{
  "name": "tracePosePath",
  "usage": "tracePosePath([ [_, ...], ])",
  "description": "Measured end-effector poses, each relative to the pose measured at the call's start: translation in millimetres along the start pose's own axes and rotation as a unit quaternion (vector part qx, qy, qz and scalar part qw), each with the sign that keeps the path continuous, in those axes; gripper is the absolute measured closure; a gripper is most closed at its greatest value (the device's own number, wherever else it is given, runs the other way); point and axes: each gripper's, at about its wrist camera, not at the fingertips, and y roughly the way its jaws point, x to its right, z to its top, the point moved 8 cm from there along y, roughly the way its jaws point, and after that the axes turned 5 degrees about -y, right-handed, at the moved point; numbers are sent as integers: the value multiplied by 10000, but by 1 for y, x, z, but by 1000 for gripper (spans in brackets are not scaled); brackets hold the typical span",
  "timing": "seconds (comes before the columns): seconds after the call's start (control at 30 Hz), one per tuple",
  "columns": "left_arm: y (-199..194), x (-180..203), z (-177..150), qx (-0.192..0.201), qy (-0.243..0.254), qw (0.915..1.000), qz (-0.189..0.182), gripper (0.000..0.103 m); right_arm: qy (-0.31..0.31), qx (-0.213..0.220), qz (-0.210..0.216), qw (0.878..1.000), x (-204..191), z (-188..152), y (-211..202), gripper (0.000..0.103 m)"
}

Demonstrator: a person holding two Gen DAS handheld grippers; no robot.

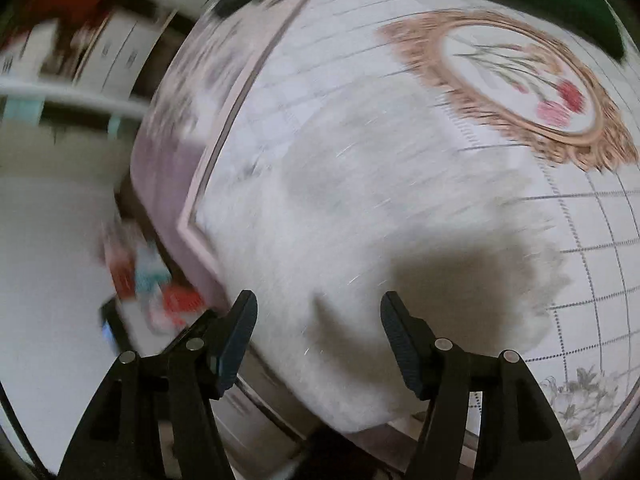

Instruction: Fold large clothes

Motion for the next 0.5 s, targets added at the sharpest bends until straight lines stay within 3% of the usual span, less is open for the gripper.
tracePosePath([
  [0.1, 3, 49, 21, 184, 414, 9985, -315, 0, 204, -6, -99, 9997, 28, 24, 10, 37],
  [0.2, 38, 76, 19, -274, 718, 9969, -157, 0, 322, 115, -393, 9986, 50, 51, 31, 39],
  [0.27, 68, 78, 9, -575, 822, 9950, 4, 0, 521, 137, -640, 9965, 67, 66, 59, 64],
  [0.3, 77, 75, 1, -703, 831, 9941, 22, 0, 685, 86, -729, 9949, 79, 71, 70, 65],
  [0.37, 88, 68, -9, -871, 686, 9938, -70, 0, 1106, 1, -526, 9925, 92, 80, 96, 66],
  [0.5, 79, 57, -10, -952, 457, 9942, -179, 0, 816, -219, -198, 9962, 81, 87, 76, 64],
])
